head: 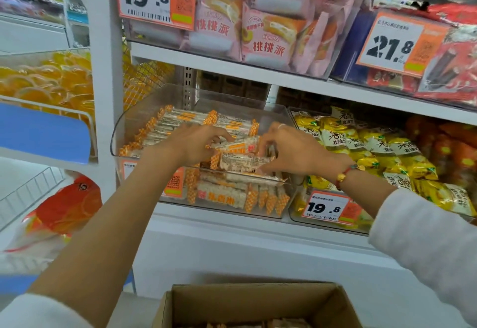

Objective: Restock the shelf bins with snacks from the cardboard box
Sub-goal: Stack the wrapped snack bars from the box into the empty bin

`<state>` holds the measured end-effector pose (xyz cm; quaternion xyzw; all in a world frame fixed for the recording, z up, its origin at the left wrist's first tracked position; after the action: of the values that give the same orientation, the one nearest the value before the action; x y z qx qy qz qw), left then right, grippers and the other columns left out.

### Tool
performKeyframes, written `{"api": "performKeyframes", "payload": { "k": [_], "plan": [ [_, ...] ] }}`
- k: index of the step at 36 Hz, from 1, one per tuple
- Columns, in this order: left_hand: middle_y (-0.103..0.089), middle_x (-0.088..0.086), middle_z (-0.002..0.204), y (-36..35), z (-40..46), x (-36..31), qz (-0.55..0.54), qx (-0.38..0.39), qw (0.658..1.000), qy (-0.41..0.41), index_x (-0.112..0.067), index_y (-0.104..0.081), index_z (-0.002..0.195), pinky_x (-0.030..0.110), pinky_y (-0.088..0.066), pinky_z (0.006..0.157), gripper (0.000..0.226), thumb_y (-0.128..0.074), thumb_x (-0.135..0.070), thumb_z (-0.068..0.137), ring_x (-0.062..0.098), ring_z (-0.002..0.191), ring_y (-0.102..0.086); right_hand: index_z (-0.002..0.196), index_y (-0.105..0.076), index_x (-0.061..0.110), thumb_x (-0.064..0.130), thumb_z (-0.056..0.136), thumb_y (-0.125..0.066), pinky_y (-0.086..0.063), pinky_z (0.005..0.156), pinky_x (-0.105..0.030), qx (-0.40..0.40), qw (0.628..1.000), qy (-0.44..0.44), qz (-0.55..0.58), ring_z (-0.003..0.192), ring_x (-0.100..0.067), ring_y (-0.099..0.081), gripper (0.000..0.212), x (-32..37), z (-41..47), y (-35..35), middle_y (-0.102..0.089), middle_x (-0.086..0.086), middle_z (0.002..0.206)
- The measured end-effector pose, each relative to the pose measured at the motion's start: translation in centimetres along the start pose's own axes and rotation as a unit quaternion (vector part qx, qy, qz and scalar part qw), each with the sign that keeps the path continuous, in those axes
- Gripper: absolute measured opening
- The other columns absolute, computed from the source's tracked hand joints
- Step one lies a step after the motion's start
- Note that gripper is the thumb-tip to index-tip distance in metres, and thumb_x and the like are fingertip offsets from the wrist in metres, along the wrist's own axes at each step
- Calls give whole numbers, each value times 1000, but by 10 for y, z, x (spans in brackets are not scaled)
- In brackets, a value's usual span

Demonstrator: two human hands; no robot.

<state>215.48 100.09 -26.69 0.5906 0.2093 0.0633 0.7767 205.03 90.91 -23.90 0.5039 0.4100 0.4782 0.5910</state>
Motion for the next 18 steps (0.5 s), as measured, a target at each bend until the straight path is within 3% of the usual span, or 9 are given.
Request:
{"api": "performKeyframes", "payload": {
  "k": [2,5,10,13,18],
  "plan": [
    [-60,-2,130,-4,1,5,-7,6,1000,12,-37,-50,131,38,-42,98,46,-59,-13,93,17,121,-54,89,-69,30,49,71,-78,-37,61,-27,43,999,0,24,80,-9,-52,28,0,1,-7,-53,15,83],
    [-59,-1,131,-7,0,9,-22,4,999,26,-36,-51,128,41,-42,98,47,-58,-9,91,20,124,-52,105,-70,29,47,74,-77,-37,64,-27,75,997,6,-6,88,-12,-55,36,2,3,-16,-61,8,96],
    [-52,5,138,-10,5,5,17,3,999,36,-35,-50,129,34,-34,81,49,-55,-4,91,28,121,-49,115,-59,27,43,77,-76,-38,68,-29,83,996,21,-37,94,-17,-56,44,5,10,-25,-60,5,105],
    [-51,5,141,-5,7,3,29,-8,999,30,-37,-53,127,37,-41,93,53,-59,-2,87,28,126,-48,125,-56,28,42,82,-72,-45,75,-29,80,997,14,-18,98,-13,-59,47,2,11,-24,-64,7,112],
    [-40,-3,150,-7,3,-7,41,14,999,18,-42,-41,140,33,-42,82,68,-52,1,89,26,132,-43,122,-64,26,40,86,-69,-32,57,-11,51,998,26,6,83,0,-53,39,1,4,-17,-68,7,110]
  ]
}}
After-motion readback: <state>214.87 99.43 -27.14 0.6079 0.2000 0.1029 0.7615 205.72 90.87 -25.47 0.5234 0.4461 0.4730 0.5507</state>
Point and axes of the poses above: each hand's wrist, its own z-axis towards the middle knuckle, its own y-axis out of the back of the hand, x = y × z, the point moved 10 cm from there along z, towards the middle knuckle
